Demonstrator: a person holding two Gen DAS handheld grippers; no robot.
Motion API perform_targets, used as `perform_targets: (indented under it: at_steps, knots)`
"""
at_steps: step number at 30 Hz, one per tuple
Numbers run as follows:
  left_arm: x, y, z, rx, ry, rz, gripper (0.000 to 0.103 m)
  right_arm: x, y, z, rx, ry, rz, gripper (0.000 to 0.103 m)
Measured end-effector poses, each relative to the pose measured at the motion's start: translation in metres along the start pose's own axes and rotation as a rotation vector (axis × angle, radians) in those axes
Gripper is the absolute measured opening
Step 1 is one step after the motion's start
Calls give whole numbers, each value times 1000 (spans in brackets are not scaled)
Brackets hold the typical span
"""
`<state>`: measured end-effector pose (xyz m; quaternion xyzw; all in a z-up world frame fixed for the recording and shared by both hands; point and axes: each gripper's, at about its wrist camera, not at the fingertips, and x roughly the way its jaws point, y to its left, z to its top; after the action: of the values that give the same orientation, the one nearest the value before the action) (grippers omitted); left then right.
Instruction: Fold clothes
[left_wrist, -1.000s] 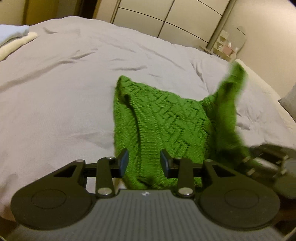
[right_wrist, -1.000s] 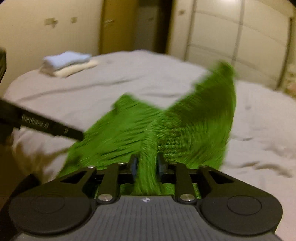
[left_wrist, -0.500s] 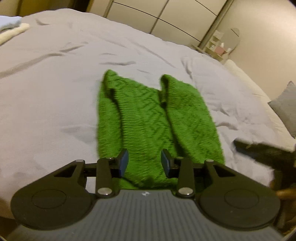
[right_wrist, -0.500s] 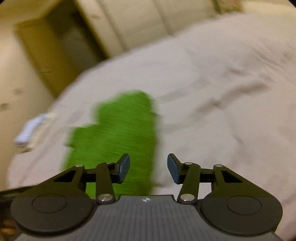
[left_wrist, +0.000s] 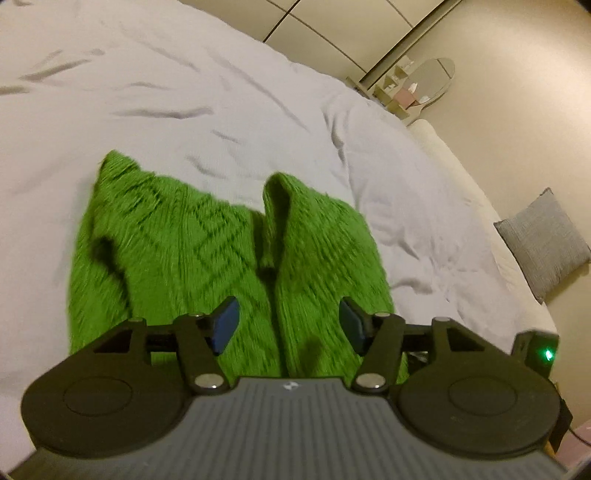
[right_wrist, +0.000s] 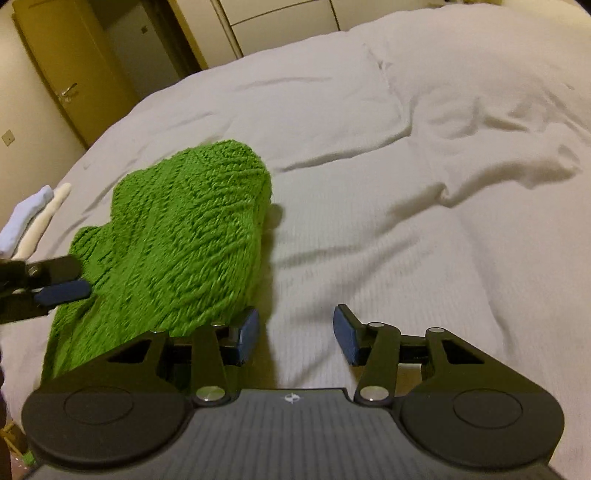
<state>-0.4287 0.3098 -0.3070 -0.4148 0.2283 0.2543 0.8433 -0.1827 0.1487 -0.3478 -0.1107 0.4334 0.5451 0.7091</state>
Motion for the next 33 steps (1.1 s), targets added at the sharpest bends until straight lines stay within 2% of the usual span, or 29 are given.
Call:
perform_targets:
  at_steps: [5,8,10,12,14,17,20,28,33]
  knots:
    - [31,11,15,-31,6,-62,57,2,-13,7,27,-7,34,48]
    - [41,14,19,-40,8,-93,54,5,-11,11,28,-8,53,45]
    - [40,14,19,-39,10,-117,23,6,-6,12,22,-5,57,44]
    - [35,14,19,-35,3,-140,14,7,2,14,9,-1,58,39]
    - [21,15,20,-22,-27,-139,13,7,10,16,-6,3,58,34]
    - [-4,17,26,-14,-75,-149,12,7,26,20,-43,7,48,34]
    - [-22,19,32,19,-105,-117,12,7,44,25,-90,9,39,34]
    - [-34,48,32,-23,-96,-15,12,11,85,27,-189,21,13,34]
    - [-27,59,26,-71,-83,-8,14,13,92,25,-210,24,14,34]
